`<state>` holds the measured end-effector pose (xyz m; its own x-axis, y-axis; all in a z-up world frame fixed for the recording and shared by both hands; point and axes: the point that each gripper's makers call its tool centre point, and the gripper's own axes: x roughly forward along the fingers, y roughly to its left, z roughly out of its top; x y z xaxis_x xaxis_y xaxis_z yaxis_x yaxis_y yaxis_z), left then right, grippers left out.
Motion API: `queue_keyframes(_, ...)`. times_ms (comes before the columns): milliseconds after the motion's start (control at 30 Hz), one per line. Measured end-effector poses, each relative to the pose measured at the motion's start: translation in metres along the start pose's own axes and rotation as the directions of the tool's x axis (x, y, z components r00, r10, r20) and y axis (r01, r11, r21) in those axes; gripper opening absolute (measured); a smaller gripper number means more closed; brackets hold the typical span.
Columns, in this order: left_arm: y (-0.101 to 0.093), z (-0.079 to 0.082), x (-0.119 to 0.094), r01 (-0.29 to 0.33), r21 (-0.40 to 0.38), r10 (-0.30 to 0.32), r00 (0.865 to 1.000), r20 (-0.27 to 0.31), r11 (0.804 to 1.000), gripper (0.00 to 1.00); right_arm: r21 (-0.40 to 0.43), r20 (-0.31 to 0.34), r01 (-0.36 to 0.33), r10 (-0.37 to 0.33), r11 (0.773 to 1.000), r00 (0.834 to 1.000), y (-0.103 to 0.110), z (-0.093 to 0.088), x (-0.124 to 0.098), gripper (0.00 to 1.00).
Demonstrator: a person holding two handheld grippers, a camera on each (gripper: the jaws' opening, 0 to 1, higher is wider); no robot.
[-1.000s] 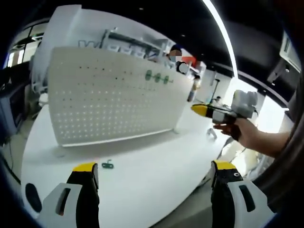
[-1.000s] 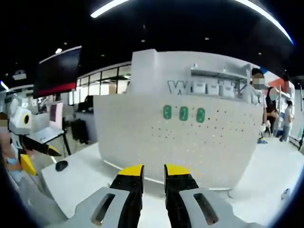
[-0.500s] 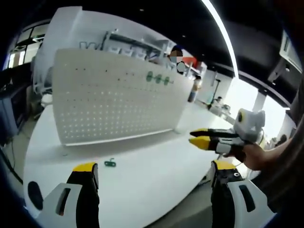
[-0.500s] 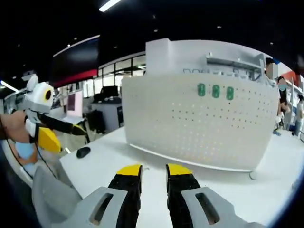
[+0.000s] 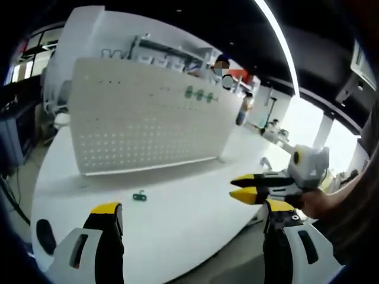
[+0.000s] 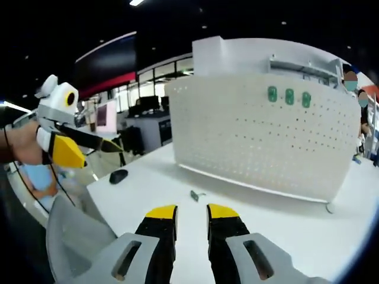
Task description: Insert the hook assembly into the mounting plate slot until the hook locks in place.
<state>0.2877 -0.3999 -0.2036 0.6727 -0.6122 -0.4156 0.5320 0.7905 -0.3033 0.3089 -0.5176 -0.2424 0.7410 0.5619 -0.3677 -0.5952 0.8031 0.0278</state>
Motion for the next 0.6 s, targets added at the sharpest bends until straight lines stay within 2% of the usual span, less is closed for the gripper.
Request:
queue_keyframes(367, 0.02, -0.001, 0.004, -0.027, -0.03, 0.027, 1.0, -0.001, 0.999, 1.0, -0.025, -0.055, -0.078, 0.076, 0.997, 0.996, 0.012, -0.009, 0.032, 0.18)
queue_keyframes(600, 0.032, 0.001, 0.009, -0.04, -0.043, 0.04, 0.999, -0.009, 0.998, 1.0, -0.023, -0.066, -0.127, 0.125, 0.992, 0.99, 0.016, -0.019, 0.073, 0.18)
